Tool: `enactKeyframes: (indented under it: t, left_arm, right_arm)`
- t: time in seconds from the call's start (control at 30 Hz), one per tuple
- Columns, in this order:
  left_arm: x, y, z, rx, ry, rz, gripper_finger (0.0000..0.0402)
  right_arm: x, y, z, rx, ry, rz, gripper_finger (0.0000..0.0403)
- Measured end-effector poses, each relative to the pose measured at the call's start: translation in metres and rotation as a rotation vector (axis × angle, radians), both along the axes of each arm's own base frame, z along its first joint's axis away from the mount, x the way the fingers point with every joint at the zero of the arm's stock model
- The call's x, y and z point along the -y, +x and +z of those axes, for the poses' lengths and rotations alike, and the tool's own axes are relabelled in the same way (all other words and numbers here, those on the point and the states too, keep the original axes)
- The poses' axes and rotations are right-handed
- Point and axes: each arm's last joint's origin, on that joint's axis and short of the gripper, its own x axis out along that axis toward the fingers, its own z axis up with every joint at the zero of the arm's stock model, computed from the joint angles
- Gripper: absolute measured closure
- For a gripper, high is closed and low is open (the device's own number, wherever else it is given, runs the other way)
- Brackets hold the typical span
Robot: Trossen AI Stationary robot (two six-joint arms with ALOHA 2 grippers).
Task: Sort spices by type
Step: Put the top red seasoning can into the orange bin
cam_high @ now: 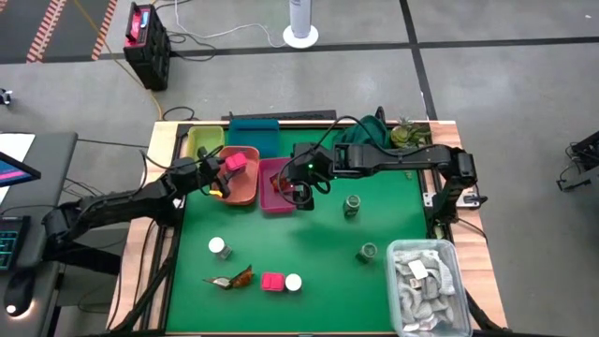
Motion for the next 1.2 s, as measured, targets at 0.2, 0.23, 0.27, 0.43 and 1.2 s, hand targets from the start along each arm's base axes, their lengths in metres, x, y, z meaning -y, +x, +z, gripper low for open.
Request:
enactKeyframes:
  t: [0.2, 0.23, 0.27, 0.43, 1.2]
  left_arm:
    - [-0.003, 0.004, 0.001, 0.042, -0.016, 0.009, 0.0201]
    - [-0.003, 0.005, 0.001, 0.045, -0.012, 0.014, 0.0201]
    - [-0.004, 0.006, 0.001, 0.049, -0.006, 0.015, 0.0201]
    - [-0.008, 0.011, -0.001, 0.064, 0.005, 0.016, 0.02]
    - [-0.014, 0.019, -0.019, 0.022, -0.105, 0.053, 0.0167]
  right_arm:
    - [0.0, 0.0, 0.001, 0.008, 0.0, 0.0, 0.0058]
    - [0.0, 0.001, 0.001, 0.009, -0.001, 0.001, 0.0058]
    - [0.0, 0.001, 0.001, 0.009, -0.001, 0.001, 0.0058]
    - [0.0, 0.001, 0.001, 0.009, -0.001, 0.001, 0.0058]
    - [0.0, 0.001, 0.001, 0.012, -0.006, 0.005, 0.0058]
